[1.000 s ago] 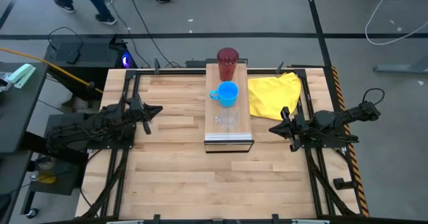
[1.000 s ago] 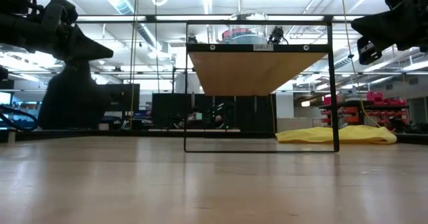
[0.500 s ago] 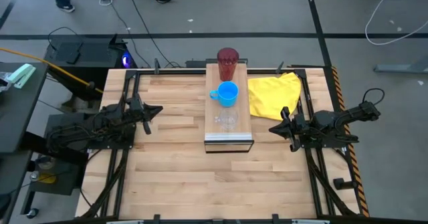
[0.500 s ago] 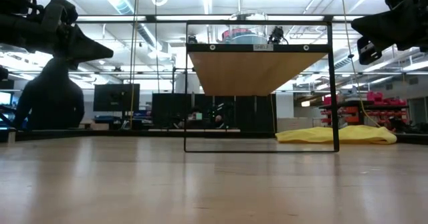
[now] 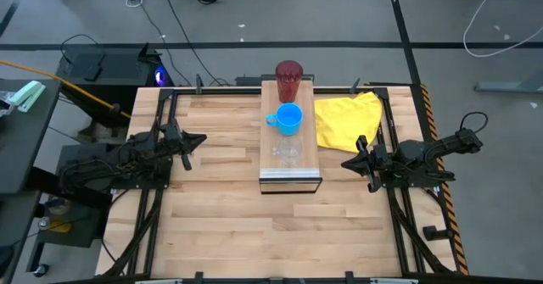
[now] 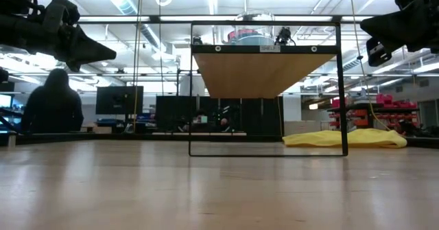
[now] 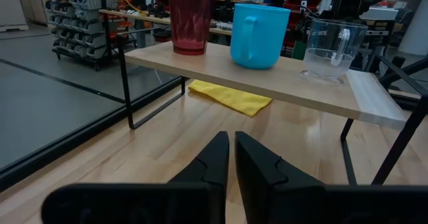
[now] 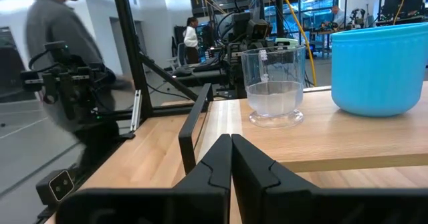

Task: Stack small to large cups/mugs on shelf
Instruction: Return to Home Position

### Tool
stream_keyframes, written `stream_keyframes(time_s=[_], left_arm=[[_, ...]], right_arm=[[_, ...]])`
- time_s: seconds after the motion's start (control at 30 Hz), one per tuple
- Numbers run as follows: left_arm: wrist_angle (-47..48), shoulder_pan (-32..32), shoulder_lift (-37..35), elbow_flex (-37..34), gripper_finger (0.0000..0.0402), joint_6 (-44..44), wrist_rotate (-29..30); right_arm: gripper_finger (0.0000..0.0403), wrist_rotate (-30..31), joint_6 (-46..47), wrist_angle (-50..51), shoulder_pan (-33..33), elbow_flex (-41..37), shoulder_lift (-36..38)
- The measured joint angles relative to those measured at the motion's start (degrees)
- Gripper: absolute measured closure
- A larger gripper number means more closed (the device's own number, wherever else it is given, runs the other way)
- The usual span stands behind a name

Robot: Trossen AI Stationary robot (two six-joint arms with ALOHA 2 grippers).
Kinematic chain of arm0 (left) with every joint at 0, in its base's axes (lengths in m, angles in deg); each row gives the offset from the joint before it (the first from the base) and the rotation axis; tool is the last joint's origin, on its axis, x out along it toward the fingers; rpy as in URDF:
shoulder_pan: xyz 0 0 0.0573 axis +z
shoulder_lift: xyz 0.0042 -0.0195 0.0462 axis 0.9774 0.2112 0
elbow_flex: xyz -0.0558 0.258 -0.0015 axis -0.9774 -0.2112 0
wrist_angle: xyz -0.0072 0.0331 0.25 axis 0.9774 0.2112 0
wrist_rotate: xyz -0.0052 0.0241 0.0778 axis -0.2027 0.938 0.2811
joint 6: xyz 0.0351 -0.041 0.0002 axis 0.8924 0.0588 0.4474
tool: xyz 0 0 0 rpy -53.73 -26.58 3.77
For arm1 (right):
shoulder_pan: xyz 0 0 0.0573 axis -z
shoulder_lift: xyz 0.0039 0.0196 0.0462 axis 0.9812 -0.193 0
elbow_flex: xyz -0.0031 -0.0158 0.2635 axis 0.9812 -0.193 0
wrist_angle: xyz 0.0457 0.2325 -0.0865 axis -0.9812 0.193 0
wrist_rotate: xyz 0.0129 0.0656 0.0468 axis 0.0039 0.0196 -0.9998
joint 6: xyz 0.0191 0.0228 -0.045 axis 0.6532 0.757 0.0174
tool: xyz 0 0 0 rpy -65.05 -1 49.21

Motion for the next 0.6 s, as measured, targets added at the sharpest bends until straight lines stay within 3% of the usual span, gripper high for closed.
stream_keyframes(time_s=[0.6], left_arm=[[0.00,0.00,0.00,0.00,0.0369,0.01,0.00]], right_arm=[[0.0386,0.00,0.00,0.00,0.00,0.00,0.00]])
